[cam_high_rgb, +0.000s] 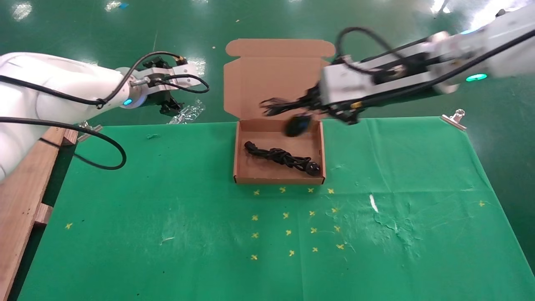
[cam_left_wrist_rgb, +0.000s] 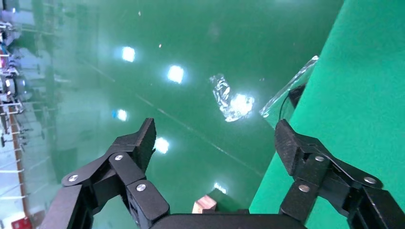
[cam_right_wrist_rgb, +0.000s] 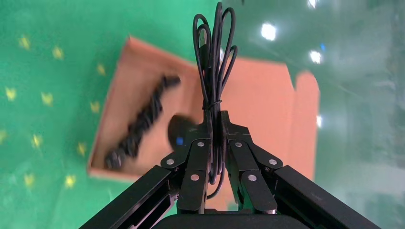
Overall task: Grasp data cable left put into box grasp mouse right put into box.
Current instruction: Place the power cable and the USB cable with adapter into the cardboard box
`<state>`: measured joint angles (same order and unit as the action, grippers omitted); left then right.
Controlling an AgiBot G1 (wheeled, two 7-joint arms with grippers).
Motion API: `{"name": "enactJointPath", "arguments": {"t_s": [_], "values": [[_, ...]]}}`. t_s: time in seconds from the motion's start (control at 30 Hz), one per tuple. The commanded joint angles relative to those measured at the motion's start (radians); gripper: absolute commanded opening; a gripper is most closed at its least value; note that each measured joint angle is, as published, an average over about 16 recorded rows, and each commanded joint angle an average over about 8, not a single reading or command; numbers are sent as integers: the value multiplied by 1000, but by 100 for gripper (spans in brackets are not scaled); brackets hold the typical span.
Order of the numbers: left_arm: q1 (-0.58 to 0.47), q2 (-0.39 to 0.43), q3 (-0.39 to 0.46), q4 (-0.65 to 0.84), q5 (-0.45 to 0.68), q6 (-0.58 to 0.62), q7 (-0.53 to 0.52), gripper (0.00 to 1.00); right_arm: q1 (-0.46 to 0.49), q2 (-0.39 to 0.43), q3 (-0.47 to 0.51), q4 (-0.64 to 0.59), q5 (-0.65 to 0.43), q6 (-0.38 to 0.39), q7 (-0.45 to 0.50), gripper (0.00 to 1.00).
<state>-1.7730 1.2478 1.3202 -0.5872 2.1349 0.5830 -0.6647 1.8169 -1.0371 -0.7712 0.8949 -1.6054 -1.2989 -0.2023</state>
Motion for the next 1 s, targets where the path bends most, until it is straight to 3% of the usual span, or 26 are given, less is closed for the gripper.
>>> {"name": "enactJointPath", "arguments": {"t_s": [0.03, 0.2, 0.37, 0.43, 0.63, 0.67, 1.0], "values": [[0, 3, 0, 6, -2, -2, 3, 100, -9, -35, 0, -16, 17, 4, -14, 0], [-1, 5, -1, 12, -7, -3, 10, 100, -51, -121, -22, -114, 1, 54, -45, 0], [-1, 7, -2, 17, -12, -5, 17, 100, -85, -175, -36, -267, -40, 161, -87, 0], [-1, 7, -3, 18, -13, -5, 19, 100, -94, -187, -36, -316, -52, 203, -98, 16], [-2, 6, -3, 24, -15, -7, 22, 100, -117, -219, -33, -415, -55, 258, -127, 91], [-2, 6, -3, 25, -15, -8, 22, 100, -119, -221, -33, -423, -54, 261, -129, 98], [-2, 7, -3, 23, -15, -7, 22, 100, -117, -214, -32, -406, -53, 258, -123, 100]]}}
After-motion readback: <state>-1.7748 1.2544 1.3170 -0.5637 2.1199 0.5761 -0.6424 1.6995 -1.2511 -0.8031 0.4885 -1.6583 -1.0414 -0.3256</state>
